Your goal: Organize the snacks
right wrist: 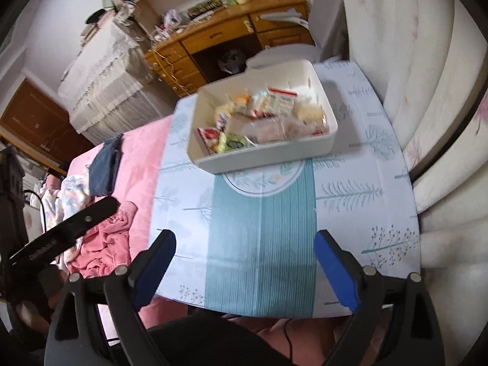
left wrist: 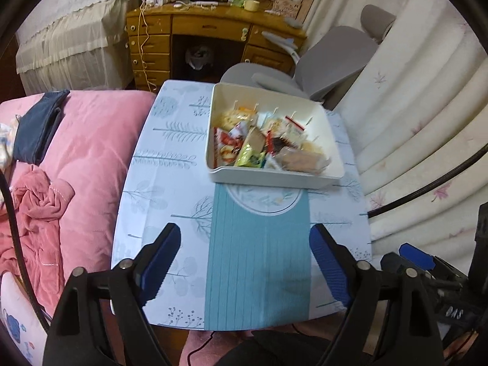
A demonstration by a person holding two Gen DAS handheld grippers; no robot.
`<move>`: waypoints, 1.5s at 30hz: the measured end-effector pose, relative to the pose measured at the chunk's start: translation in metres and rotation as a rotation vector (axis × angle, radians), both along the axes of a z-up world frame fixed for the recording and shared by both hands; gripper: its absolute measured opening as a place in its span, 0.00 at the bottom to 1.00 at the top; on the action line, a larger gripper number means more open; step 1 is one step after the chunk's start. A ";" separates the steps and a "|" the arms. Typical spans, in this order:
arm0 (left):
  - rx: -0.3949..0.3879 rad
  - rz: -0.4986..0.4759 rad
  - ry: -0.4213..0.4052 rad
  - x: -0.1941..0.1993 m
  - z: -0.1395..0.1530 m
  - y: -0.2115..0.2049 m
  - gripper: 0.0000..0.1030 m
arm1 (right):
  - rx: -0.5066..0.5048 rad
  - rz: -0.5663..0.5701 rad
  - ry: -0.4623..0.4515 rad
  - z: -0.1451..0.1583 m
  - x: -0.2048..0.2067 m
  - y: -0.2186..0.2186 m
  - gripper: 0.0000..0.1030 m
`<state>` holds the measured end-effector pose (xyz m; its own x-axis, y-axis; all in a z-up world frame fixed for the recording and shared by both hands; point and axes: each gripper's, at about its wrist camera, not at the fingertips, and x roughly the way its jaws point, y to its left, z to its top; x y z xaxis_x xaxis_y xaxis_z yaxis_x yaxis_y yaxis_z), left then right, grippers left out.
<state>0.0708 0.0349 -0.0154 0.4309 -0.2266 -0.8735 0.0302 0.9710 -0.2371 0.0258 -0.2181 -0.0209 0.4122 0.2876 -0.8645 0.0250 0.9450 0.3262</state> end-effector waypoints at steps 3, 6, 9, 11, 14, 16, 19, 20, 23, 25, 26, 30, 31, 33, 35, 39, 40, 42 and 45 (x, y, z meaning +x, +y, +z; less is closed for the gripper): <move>0.019 -0.012 -0.024 -0.003 0.010 -0.011 0.87 | -0.033 0.019 -0.011 0.014 -0.004 0.004 0.93; 0.030 -0.015 -0.042 -0.006 0.019 -0.020 0.93 | -0.060 0.027 -0.021 0.026 -0.008 0.005 0.97; 0.054 0.001 -0.074 -0.010 0.024 -0.026 0.97 | -0.086 0.029 -0.072 0.035 -0.011 0.006 1.00; 0.077 0.016 -0.098 -0.014 0.026 -0.029 0.97 | -0.059 0.035 -0.069 0.032 -0.010 0.006 1.00; 0.077 0.024 -0.107 -0.017 0.023 -0.031 0.98 | -0.040 0.043 -0.026 0.018 -0.010 0.008 1.00; 0.069 0.032 -0.103 -0.019 0.019 -0.032 0.98 | -0.041 0.046 -0.015 0.012 -0.009 0.010 1.00; 0.088 0.040 -0.089 -0.020 0.015 -0.034 0.98 | -0.054 0.026 -0.009 0.006 -0.009 0.011 1.00; 0.091 0.038 -0.084 -0.019 0.013 -0.035 0.98 | -0.057 0.020 -0.011 0.006 -0.009 0.010 1.00; 0.110 0.032 -0.079 -0.015 0.011 -0.039 0.98 | -0.080 0.004 -0.039 0.009 -0.010 0.009 1.00; 0.116 0.025 -0.082 -0.013 0.011 -0.042 0.98 | -0.096 0.008 -0.059 0.011 -0.011 0.010 1.00; 0.119 0.020 -0.083 -0.011 0.011 -0.043 0.98 | -0.099 0.010 -0.064 0.012 -0.011 0.010 1.00; 0.122 -0.010 -0.081 -0.006 0.009 -0.050 0.98 | -0.094 0.006 -0.062 0.010 -0.010 0.009 1.00; 0.123 -0.018 -0.078 -0.005 0.008 -0.051 0.98 | -0.092 0.001 -0.061 0.010 -0.009 0.008 1.00; 0.124 -0.028 -0.073 -0.003 0.007 -0.054 0.98 | -0.089 -0.005 -0.059 0.009 -0.008 0.007 1.00; 0.126 -0.037 -0.074 -0.001 0.007 -0.055 0.98 | -0.085 -0.001 -0.059 0.009 -0.007 0.006 1.00; 0.126 -0.043 -0.077 0.001 0.007 -0.057 0.99 | -0.081 -0.011 -0.061 0.008 -0.007 0.006 1.00; 0.126 -0.042 -0.076 0.001 0.006 -0.057 0.99 | -0.082 -0.012 -0.060 0.008 -0.007 0.005 1.00; 0.125 -0.042 -0.071 0.001 0.006 -0.058 0.99 | -0.080 -0.011 -0.058 0.008 -0.007 0.005 1.00; 0.122 -0.038 -0.066 0.002 0.005 -0.058 0.99 | -0.079 -0.010 -0.052 0.007 -0.006 0.005 1.00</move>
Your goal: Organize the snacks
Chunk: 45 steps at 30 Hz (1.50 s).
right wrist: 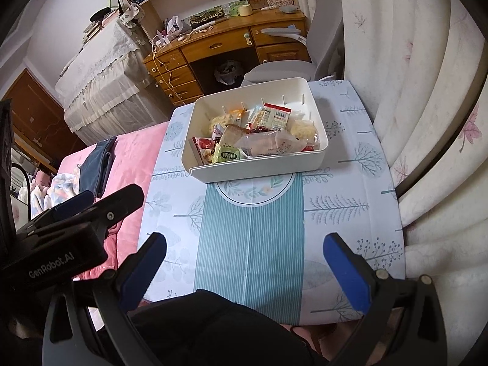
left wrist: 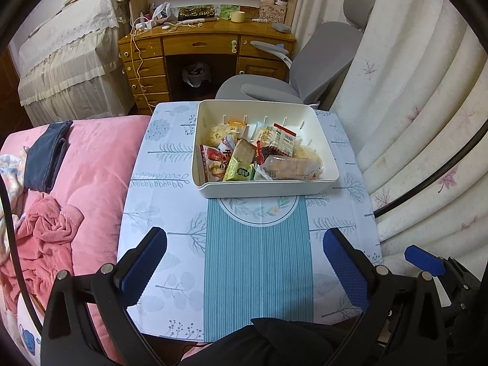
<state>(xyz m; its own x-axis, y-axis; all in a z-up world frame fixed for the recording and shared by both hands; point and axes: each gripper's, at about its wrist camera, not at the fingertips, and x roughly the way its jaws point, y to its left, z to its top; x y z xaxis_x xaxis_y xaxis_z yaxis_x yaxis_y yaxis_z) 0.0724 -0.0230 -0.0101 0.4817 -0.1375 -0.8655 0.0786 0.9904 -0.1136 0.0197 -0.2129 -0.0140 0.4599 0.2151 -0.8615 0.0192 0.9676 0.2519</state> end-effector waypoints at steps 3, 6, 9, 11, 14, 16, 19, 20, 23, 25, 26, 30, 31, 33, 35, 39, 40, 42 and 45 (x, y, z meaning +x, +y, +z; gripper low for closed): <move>-0.004 0.006 0.005 0.000 -0.001 0.001 0.99 | 0.000 0.002 0.004 -0.001 0.001 0.001 1.00; -0.002 0.011 0.006 -0.001 -0.001 0.001 0.99 | 0.000 0.006 0.008 -0.001 0.001 0.002 1.00; 0.004 0.013 0.004 -0.002 -0.001 0.000 0.99 | 0.001 0.007 0.011 -0.002 0.001 0.003 1.00; 0.007 0.015 0.006 -0.003 0.000 0.000 0.99 | 0.003 0.007 0.017 -0.003 0.001 0.002 1.00; 0.010 0.017 0.008 -0.004 0.000 0.000 0.99 | 0.005 0.008 0.024 -0.005 0.001 0.002 1.00; 0.011 0.018 0.008 -0.004 -0.001 0.001 0.99 | 0.004 0.012 0.026 -0.005 0.000 0.002 1.00; 0.013 0.020 0.010 -0.005 -0.001 0.001 0.99 | 0.004 0.016 0.029 -0.005 -0.001 0.003 1.00; 0.014 0.021 0.012 -0.005 -0.001 0.002 0.99 | 0.004 0.016 0.030 -0.005 -0.001 0.002 1.00; 0.017 0.023 0.014 -0.007 -0.002 0.002 0.99 | 0.005 0.017 0.036 -0.006 0.000 0.002 1.00; 0.016 0.022 0.013 -0.006 -0.002 0.002 0.99 | 0.005 0.018 0.038 -0.007 0.000 0.002 1.00; 0.017 0.023 0.013 -0.007 -0.002 0.002 0.99 | 0.005 0.018 0.039 -0.007 0.000 0.003 1.00; 0.018 0.024 0.014 -0.007 -0.003 0.002 0.99 | 0.006 0.019 0.040 -0.008 -0.001 0.002 1.00; 0.018 0.024 0.014 -0.007 -0.003 0.002 0.99 | 0.006 0.019 0.040 -0.008 -0.001 0.002 1.00; 0.017 0.023 0.013 -0.007 -0.003 0.002 0.99 | 0.005 0.018 0.040 -0.008 -0.001 0.002 1.00; 0.018 0.023 0.014 -0.007 -0.003 0.002 0.99 | 0.005 0.018 0.040 -0.008 -0.001 0.002 1.00; 0.019 0.024 0.016 -0.008 -0.003 0.003 0.99 | 0.006 0.019 0.042 -0.008 -0.001 0.003 1.00; 0.019 0.024 0.015 -0.008 -0.003 0.003 0.99 | 0.006 0.020 0.043 -0.009 -0.002 0.003 1.00; 0.019 0.024 0.018 -0.008 -0.004 0.003 0.99 | 0.005 0.020 0.044 -0.009 -0.002 0.003 1.00; 0.019 0.024 0.016 -0.008 -0.003 0.003 0.99 | 0.006 0.019 0.044 -0.008 -0.002 0.003 1.00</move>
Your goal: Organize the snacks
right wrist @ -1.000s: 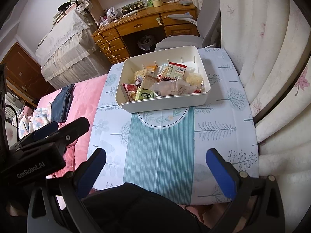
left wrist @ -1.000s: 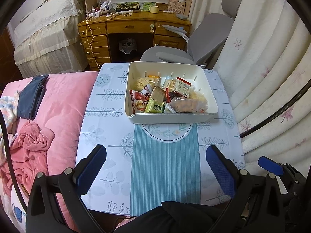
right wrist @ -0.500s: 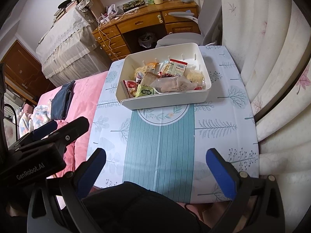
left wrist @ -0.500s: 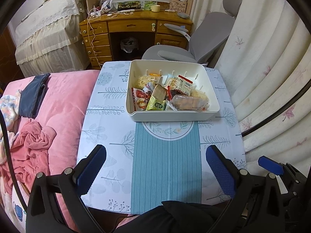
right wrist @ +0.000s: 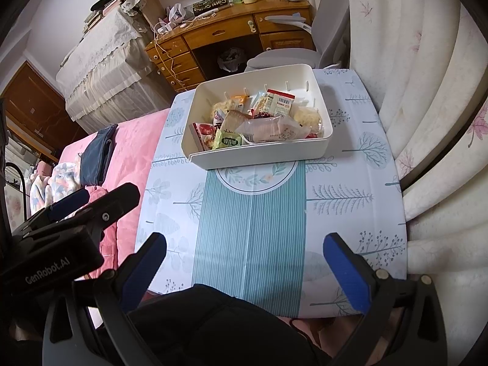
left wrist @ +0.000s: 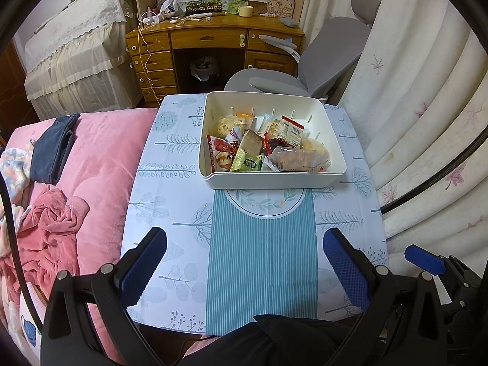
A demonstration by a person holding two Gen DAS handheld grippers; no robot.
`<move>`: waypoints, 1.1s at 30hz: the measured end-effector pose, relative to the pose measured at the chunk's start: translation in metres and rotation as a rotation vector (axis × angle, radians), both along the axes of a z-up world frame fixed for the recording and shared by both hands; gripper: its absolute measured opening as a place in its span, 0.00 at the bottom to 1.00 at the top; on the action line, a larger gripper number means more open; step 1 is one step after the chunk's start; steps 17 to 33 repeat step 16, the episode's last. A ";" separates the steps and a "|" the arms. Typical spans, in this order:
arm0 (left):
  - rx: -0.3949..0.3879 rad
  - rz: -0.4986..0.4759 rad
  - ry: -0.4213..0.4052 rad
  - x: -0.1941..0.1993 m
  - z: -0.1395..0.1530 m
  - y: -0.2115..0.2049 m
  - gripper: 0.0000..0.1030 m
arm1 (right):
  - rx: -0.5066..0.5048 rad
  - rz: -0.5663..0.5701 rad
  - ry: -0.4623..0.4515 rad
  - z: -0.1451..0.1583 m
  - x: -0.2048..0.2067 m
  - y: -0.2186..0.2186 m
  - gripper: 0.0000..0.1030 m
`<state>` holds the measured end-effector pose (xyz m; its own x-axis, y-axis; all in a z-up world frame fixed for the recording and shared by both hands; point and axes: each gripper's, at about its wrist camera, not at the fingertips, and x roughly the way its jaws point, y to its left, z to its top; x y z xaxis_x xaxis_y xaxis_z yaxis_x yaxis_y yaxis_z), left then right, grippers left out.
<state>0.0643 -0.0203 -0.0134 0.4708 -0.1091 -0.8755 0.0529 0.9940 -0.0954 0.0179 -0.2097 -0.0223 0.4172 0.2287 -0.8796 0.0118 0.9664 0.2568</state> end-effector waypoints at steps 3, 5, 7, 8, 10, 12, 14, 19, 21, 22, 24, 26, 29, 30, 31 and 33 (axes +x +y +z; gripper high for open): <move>0.001 -0.001 0.000 0.001 0.000 0.000 0.99 | 0.000 -0.001 -0.001 0.000 0.001 0.000 1.00; 0.001 -0.001 0.000 0.001 0.000 0.000 0.99 | 0.000 -0.001 0.000 0.000 0.001 0.000 1.00; 0.000 -0.001 0.001 0.001 0.000 0.000 0.99 | 0.000 -0.001 0.000 0.000 0.001 0.000 1.00; 0.001 -0.001 0.001 0.000 0.000 0.000 0.99 | 0.000 -0.001 0.000 0.000 0.001 0.000 1.00; 0.001 -0.002 0.000 0.001 0.000 -0.001 0.99 | 0.000 -0.001 0.001 0.000 0.001 0.000 1.00; 0.001 -0.002 0.000 0.001 0.000 -0.001 0.99 | 0.001 -0.001 0.001 0.000 0.001 0.000 1.00; 0.002 -0.001 0.001 0.001 0.000 0.000 0.99 | 0.001 -0.002 0.001 0.001 0.001 0.000 1.00; 0.002 -0.002 0.001 0.001 0.000 0.000 0.99 | 0.001 -0.002 0.002 0.001 0.002 0.000 1.00; 0.002 -0.002 0.001 0.001 0.000 0.000 0.99 | 0.001 -0.002 0.002 0.001 0.002 0.000 1.00; 0.002 -0.002 0.001 0.001 0.000 0.000 0.99 | 0.001 -0.002 0.002 0.001 0.002 0.000 1.00; 0.002 -0.002 0.001 0.001 0.000 0.000 0.99 | 0.001 -0.002 0.002 0.001 0.002 0.000 1.00; 0.002 -0.002 0.001 0.001 0.000 0.000 0.99 | 0.001 -0.002 0.002 0.001 0.002 0.000 1.00; 0.002 -0.002 0.001 0.001 0.000 0.000 0.99 | 0.001 -0.002 0.002 0.001 0.002 0.000 1.00; 0.002 -0.002 0.001 0.001 0.000 0.000 0.99 | 0.001 -0.002 0.002 0.001 0.002 0.000 1.00; 0.002 -0.002 0.001 0.001 0.000 0.000 0.99 | 0.001 -0.002 0.002 0.001 0.002 0.000 1.00; 0.002 -0.002 0.001 0.001 0.000 0.000 0.99 | 0.001 -0.002 0.002 0.001 0.002 0.000 1.00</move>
